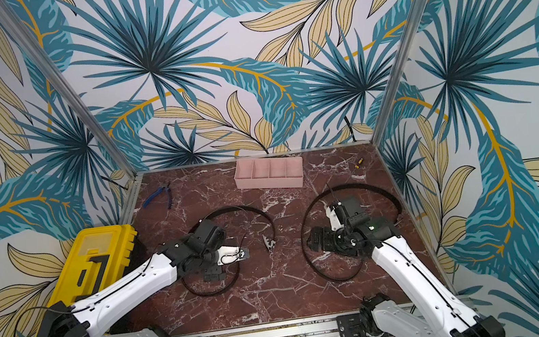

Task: Place the belts into the storage roll
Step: Roll the belt at the center of the board.

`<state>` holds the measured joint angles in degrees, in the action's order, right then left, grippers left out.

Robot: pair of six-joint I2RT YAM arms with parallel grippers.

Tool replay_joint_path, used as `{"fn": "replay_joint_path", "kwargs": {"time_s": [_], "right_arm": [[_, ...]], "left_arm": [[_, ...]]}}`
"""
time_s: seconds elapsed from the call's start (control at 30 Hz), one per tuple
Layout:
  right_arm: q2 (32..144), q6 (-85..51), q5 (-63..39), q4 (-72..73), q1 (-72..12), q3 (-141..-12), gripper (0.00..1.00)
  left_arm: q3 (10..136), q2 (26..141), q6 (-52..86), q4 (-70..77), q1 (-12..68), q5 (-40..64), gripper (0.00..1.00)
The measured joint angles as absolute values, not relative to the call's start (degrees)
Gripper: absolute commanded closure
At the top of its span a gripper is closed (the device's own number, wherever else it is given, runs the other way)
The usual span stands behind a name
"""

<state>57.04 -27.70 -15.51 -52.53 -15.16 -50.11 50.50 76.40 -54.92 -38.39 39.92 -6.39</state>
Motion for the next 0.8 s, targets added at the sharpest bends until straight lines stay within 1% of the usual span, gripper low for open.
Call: {"fn": "replay_joint_path", "kwargs": {"time_s": [0.23, 0.4, 0.57, 0.67, 0.77, 0.8], "right_arm": [[59.2, -28.0, -17.1, -51.9, -15.2, -50.1, 0.0], [62.6, -28.2, -18.0, -50.9, -15.2, -50.9, 0.0], [67.0, -29.0, -19.0, -49.2, -15.1, -53.3, 0.0], [69.3, -29.6, -19.8, -47.8, -15.0, -54.7, 0.0], [73.5, -29.6, -20.4, -46.5, -15.0, -57.3, 0.0], [75.7, -29.5, -20.6, -46.2, -15.0, -58.8, 0.01]], "left_arm": [[50.5, 82.1, -60.6, -31.3, 39.3, -2.6, 0.01], [50.5, 85.5, -63.3, -29.8, 39.2, 0.2, 0.09], [50.5, 88.3, -64.5, -29.9, 39.2, 2.3, 0.22], [50.5, 89.0, -64.8, -30.2, 39.2, 3.2, 0.31], [50.5, 89.2, -64.7, -30.5, 39.3, 3.9, 0.49], [50.5, 89.2, -64.6, -30.6, 39.4, 4.1, 0.58]]}}
